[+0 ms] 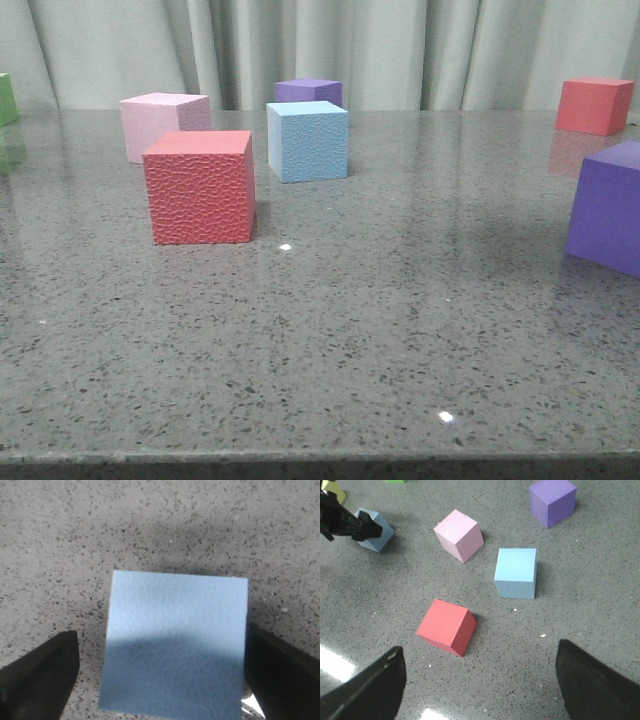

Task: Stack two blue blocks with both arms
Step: 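Lift the cube with the left gripper and carry it above the placed cube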

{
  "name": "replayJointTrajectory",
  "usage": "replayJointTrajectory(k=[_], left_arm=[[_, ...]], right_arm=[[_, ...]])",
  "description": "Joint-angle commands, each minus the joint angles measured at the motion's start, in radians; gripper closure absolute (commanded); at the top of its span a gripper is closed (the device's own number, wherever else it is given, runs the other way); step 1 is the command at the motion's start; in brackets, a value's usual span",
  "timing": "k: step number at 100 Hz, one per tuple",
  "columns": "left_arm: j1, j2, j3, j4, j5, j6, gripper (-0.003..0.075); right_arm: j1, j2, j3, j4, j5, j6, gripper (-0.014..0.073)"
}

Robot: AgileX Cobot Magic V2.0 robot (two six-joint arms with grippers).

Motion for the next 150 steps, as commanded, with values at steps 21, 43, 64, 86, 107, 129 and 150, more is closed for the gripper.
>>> replayJointTrajectory(k=[21, 43, 64, 86, 107, 129, 150], left_arm=[[0.000, -0.018, -0.033, -0.018, -0.043, 0.005, 0.0085], [0.000, -0.018, -0.033, -0.022, -0.043, 0.005, 0.0234], [0.000, -0.025, -0.033, -0.029, -0.039, 0.005, 0.0357], [0.000, -0.060, -0.092, -0.154, 0.010, 0.005, 0.0370], [-0.040, -0.066, -0.239, -0.183, 0.163, -0.104, 0.0372], [-0.184, -0.066, -0.365, -0.181, 0.233, -0.238, 0.0372], [-0.358, -0.066, -0.435, -0.149, 0.259, -0.419, 0.0374]], right_arm=[[0.001, -0.030, -0.021, -0.013, -0.062, -0.009, -0.0015], [0.001, -0.030, -0.021, -0.015, -0.062, -0.009, -0.0015], [0.001, -0.030, -0.021, -0.030, -0.058, -0.009, -0.0015], [0.001, -0.049, 0.011, -0.096, -0.091, -0.008, -0.0015], [0.001, -0.137, 0.127, -0.144, -0.173, 0.002, -0.0015], [-0.002, -0.208, 0.215, -0.189, -0.180, 0.030, -0.0015], [-0.002, -0.275, 0.255, -0.263, -0.171, 0.055, -0.0015]])
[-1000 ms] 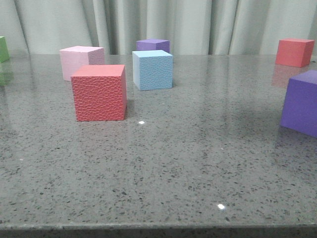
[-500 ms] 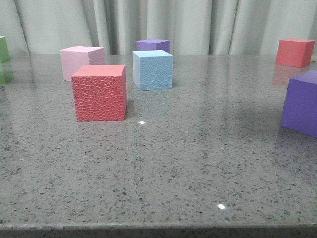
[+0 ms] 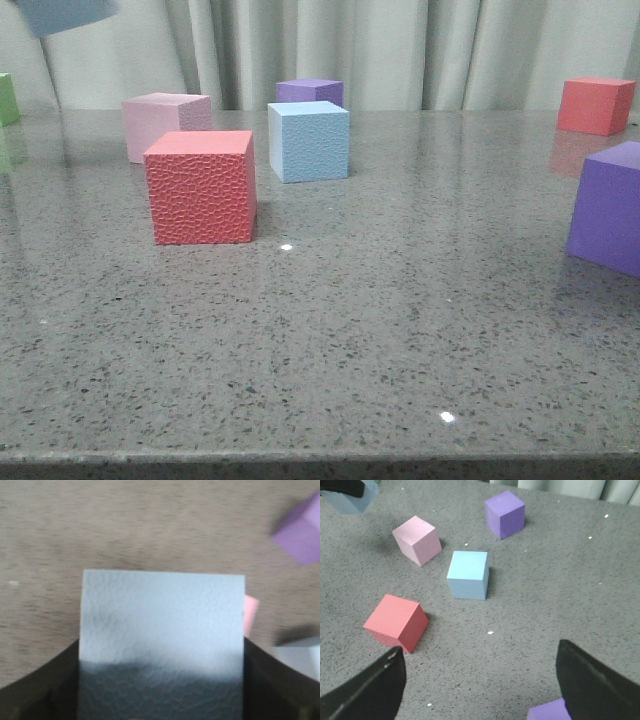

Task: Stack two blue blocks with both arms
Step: 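Lift the cube with the left gripper and carry it above the placed cube, then lower the held cube onto the placed light blue cube and open left gripper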

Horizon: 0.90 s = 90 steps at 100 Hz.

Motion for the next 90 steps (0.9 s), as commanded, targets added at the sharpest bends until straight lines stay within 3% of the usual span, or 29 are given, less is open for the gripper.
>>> replayJointTrajectory(k=[1, 20, 44, 90], left_arm=[[-0.072, -0.057, -0.047, 0.001, -0.027, -0.099, 0.0373], [-0.229, -0.057, -0.049, 0.064, -0.058, -0.269, 0.0374], [-0.346, -0.019, -0.051, 0.110, -0.119, -0.407, 0.0374], [-0.417, 0.085, -0.061, 0.121, -0.176, -0.460, 0.0374]], right_arm=[[-0.002, -0.043, -0.011, -0.066, -0.061, 0.018, -0.0015], [-0.002, -0.079, -0.002, -0.119, 0.009, 0.040, -0.0015], [-0.002, -0.100, -0.002, -0.144, 0.049, 0.040, -0.0015], [-0.002, -0.109, -0.002, -0.144, 0.139, 0.040, -0.0015]])
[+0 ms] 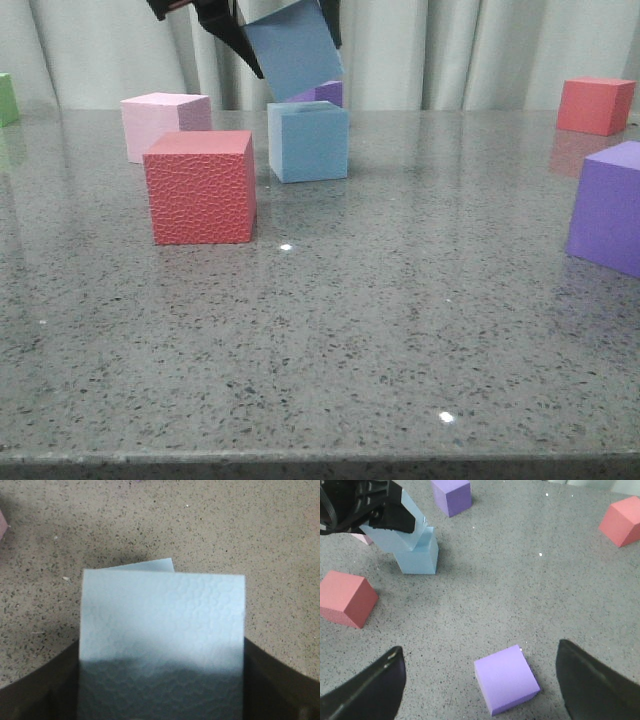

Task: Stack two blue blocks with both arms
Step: 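Lower the held cube onto the placed light blue cube and open left gripper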

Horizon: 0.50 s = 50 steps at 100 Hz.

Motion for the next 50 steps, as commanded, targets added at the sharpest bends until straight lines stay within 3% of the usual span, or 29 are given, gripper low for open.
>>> replayJointTrajectory(k=[1, 50], left_arm=[[-0.006, -0.054, -0.036, 0.018, -0.064, -0.013, 0.0374], [-0.004, -0.054, -0.036, 0.051, -0.070, -0.013, 0.0363]], right_arm=[[-0.002, -0.014, -0.022, -0.038, -0.043, 0.000, -0.0015], [-0.002, -0.014, -0.022, -0.038, -0.043, 0.000, -0.0015]])
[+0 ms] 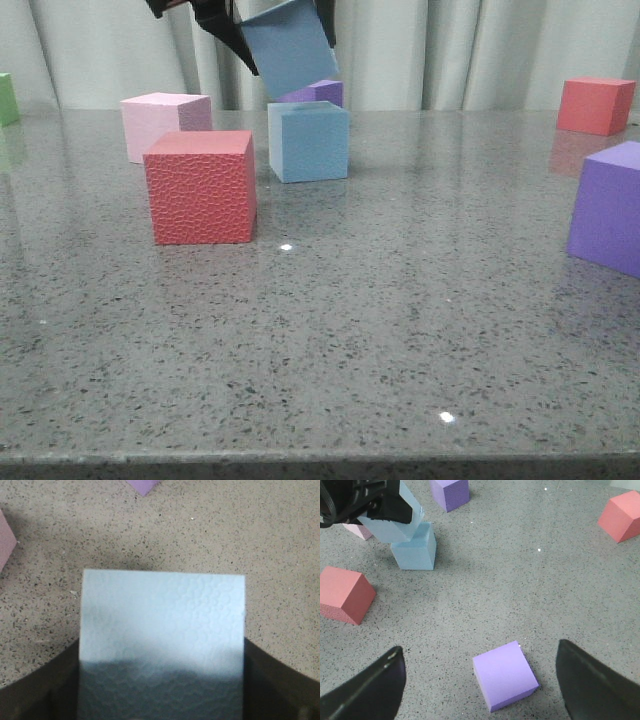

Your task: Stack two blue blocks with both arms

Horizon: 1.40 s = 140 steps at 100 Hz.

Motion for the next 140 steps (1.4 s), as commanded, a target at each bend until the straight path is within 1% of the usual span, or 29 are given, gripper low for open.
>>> replayJointTrajectory(k=[1, 11, 26, 33, 54, 74, 86, 97, 106, 116, 125, 140], left_arm=[[-0.004, -0.056, -0.034, 0.014, -0.060, -0.006, 0.0361], [-0.004, -0.056, -0.034, 0.017, -0.077, -0.001, 0.0314], [-0.004, -0.056, -0.034, 0.034, -0.075, -0.001, 0.0200], [-0.004, -0.056, -0.034, 0.034, -0.072, -0.001, 0.0176], [-0.004, -0.058, -0.034, 0.034, -0.072, -0.001, 0.0174], [-0.006, -0.098, -0.034, 0.046, -0.074, 0.015, 0.0174], [-0.030, -0.143, -0.034, 0.100, -0.072, 0.035, 0.0174], [-0.076, -0.186, -0.034, 0.212, -0.040, 0.039, 0.0174], [-0.114, -0.218, -0.034, 0.291, 0.025, 0.045, 0.0197], [-0.166, -0.256, -0.011, 0.395, 0.091, 0.055, 0.0250], [-0.219, -0.308, 0.043, 0.487, 0.103, 0.055, 0.0314], [-0.275, -0.413, 0.179, 0.529, 0.091, 0.053, 0.0423]], right_arm=[[-0.002, -0.014, -0.022, -0.038, -0.050, -0.001, -0.0015], [-0.002, -0.014, -0.022, -0.038, -0.042, -0.001, -0.0015], [-0.002, -0.014, -0.022, -0.040, -0.034, -0.002, -0.0015], [-0.002, -0.014, -0.022, -0.040, -0.033, -0.002, -0.0015], [-0.002, -0.014, -0.022, -0.043, -0.033, -0.002, -0.0015], [-0.002, -0.028, -0.022, -0.061, -0.034, -0.002, -0.0015], [-0.002, -0.072, -0.022, -0.086, -0.049, -0.002, -0.0015], [-0.002, -0.122, -0.022, -0.137, -0.051, -0.001, -0.0015], [-0.002, -0.168, -0.020, -0.162, -0.048, -0.001, -0.0015], [-0.002, -0.228, 0.003, -0.187, -0.055, -0.001, -0.0015], [-0.002, -0.282, 0.046, -0.188, -0.067, -0.001, -0.0015], [-0.002, -0.374, 0.149, -0.188, -0.082, 0.022, -0.0015]])
